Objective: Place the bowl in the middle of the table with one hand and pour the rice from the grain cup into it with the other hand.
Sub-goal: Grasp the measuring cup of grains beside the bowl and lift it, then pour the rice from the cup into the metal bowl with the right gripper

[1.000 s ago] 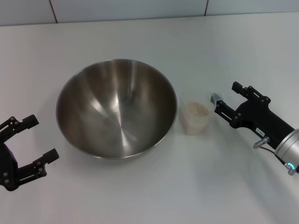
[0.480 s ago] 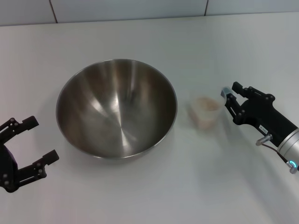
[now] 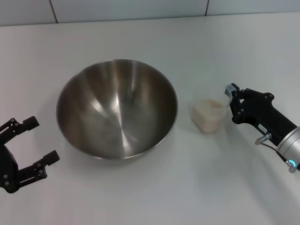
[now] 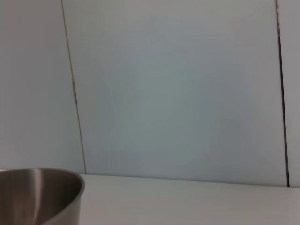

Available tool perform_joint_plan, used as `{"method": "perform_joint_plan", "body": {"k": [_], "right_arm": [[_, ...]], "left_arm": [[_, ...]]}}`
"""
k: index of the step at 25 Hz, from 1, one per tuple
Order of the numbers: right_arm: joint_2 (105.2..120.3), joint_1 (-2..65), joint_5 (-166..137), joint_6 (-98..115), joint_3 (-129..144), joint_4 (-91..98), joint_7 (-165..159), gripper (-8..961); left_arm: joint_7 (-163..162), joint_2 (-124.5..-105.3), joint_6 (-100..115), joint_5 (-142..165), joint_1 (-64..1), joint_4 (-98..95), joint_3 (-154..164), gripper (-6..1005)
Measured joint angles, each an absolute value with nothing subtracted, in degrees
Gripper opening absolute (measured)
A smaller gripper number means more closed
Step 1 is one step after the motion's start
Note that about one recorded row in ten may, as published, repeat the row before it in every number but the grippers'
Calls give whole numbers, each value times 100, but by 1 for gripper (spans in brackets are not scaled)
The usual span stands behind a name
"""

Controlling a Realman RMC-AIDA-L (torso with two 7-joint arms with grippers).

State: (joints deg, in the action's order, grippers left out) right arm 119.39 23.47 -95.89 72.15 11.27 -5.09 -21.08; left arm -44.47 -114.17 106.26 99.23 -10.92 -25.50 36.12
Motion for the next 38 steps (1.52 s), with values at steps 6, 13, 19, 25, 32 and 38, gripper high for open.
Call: {"method": "perform_joint_plan", "body": {"k": [6, 13, 19, 25, 32, 38], "right_arm": [[11943, 2328, -9586, 7305, 1039, -503, -2106, 19], [11940, 2209, -9581, 8021, 796, -482, -2083, 19], [11920, 2074, -9579, 9096, 452, -270, -2104, 19], [11910, 2119, -9579, 9175, 388, -238, -2120, 18], [11911, 2439, -9764, 9123, 498, -250, -2123, 18], [11930, 3082, -10360, 8808, 536, -390, -2126, 18]], "left_arm": [[-4447, -11417, 10626, 9923, -1109, -2539, 3569, 862], [-4447, -11417, 10626, 9923, -1109, -2531, 3536, 862], [-4447, -11425, 10625, 9923, -1084, -2531, 3533, 862], [-4447, -11426, 10626, 9923, -1072, -2531, 3533, 862], [-4447, -11437, 10638, 9930, -1073, -2531, 3533, 863], [-4447, -11449, 10641, 9949, -1076, -2531, 3533, 863]]}}
